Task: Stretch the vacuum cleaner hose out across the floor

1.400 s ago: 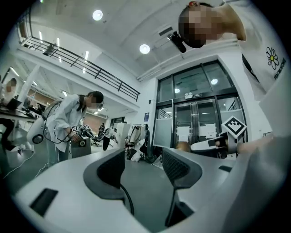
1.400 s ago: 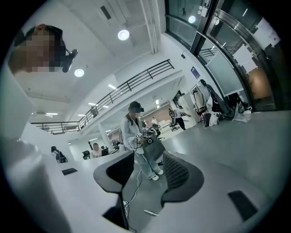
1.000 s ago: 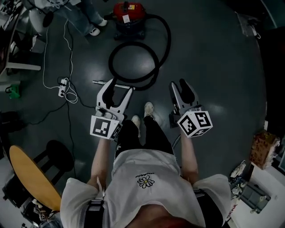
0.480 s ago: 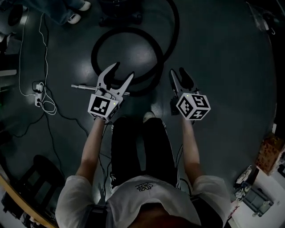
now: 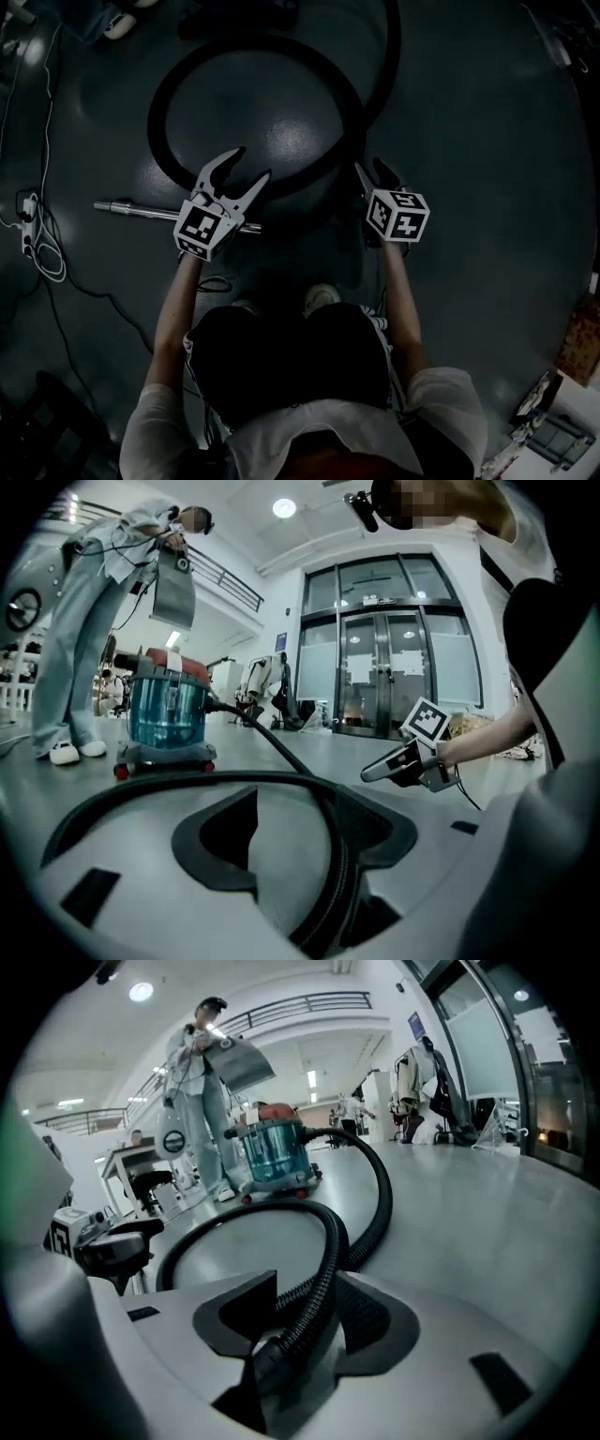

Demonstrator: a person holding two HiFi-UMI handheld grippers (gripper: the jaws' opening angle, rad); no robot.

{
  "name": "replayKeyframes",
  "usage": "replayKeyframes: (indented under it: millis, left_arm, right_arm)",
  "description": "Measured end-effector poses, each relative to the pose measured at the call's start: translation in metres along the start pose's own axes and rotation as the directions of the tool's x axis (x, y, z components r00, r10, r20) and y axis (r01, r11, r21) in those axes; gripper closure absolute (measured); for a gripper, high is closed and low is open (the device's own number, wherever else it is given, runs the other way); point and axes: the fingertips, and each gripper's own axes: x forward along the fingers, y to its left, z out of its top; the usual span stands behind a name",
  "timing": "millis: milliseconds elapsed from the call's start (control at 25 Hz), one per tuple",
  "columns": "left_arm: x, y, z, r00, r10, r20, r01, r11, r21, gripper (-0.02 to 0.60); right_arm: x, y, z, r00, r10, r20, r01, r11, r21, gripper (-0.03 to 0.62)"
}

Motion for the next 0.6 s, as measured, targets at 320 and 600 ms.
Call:
replayKeyframes:
  millis: [320, 600]
  left_arm:
    - [0.006, -0.011, -0.089, 0.981, -0.084, -0.176, 0.075, 0.996, -0.053, 0.341]
    - [0.009, -0.015, -0.111, 0.948, -0.102, -0.300, 0.126, 0.990, 0.061, 0.341]
  right_arm:
    - [0.033, -0.024, -0.045, 0.998, 0.014, -0.058, -0.008, 0.994, 0.108, 0.401]
    - [0.046, -0.010, -0.062, 0.989, 0.039, -0.140, -0.017, 0.988, 0.154, 0.401]
